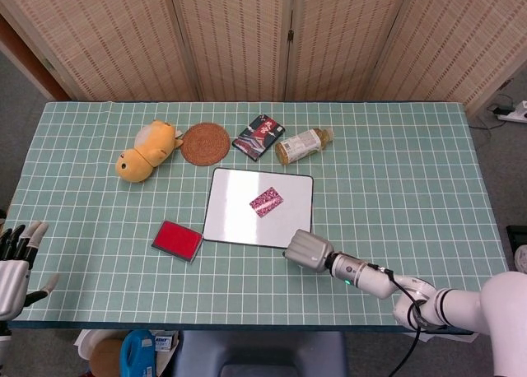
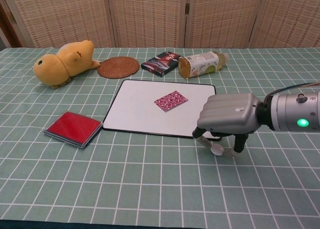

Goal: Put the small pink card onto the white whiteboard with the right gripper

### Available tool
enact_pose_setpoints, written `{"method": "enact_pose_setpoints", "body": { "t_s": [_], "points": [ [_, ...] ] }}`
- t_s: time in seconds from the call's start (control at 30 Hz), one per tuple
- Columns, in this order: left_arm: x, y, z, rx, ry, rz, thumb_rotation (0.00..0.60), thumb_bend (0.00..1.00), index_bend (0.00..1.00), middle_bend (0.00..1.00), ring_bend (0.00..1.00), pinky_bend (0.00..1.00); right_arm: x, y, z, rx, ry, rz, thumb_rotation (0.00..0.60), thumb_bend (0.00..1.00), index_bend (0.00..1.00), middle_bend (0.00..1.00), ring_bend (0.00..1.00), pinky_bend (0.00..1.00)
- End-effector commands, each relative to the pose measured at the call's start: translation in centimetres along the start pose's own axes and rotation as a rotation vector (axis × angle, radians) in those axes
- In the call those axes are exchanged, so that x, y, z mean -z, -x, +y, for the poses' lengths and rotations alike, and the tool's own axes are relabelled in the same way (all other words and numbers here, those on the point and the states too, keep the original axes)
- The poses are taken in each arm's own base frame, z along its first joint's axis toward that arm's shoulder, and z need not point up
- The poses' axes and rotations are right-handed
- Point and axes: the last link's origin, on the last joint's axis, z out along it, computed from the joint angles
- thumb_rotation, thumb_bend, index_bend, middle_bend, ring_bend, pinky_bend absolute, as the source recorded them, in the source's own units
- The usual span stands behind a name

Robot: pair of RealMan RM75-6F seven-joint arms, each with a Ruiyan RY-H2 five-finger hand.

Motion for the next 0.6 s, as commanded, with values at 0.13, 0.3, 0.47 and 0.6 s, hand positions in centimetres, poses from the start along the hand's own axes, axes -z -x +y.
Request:
{"method": "enact_pose_setpoints", "body": {
  "t_s": [0.13, 0.3, 0.47, 0.6],
  "points": [
    [-0.1, -0.1, 0.1, -0.003, 0.002, 0.002, 0.6, 0.26, 0.0, 0.0, 0.0, 0.0, -0.9, -2.7, 1.8, -0.042, 0.055, 0.055, 0.6, 0.27, 0.51, 0.92, 0.99, 1.0],
    [-0.1, -0.1, 0.2, -0.004, 0.004, 0.005, 0.6, 0.26, 0.0, 0.0, 0.0, 0.0, -2.9, -4.3, 3.4, -0.074, 0.106, 0.051, 0.6, 0.27, 0.51, 0.92, 0.99, 1.0],
    [0.0, -0.2, 0.1, -0.004, 0.003, 0.008, 0.6, 0.26, 0.0, 0.0, 0.0, 0.0, -5.1, -5.3, 5.1, -0.094, 0.159, 0.028, 0.6, 0.27, 0.51, 0.92, 0.99, 1.0],
    [0.0, -0.2, 0.0, -0.003, 0.002, 0.009, 0.6, 0.26, 0.0, 0.0, 0.0, 0.0, -6.8, -5.8, 6.3, -0.102, 0.197, -0.001, 0.6, 0.27, 0.51, 0.92, 0.99, 1.0]
  ]
}}
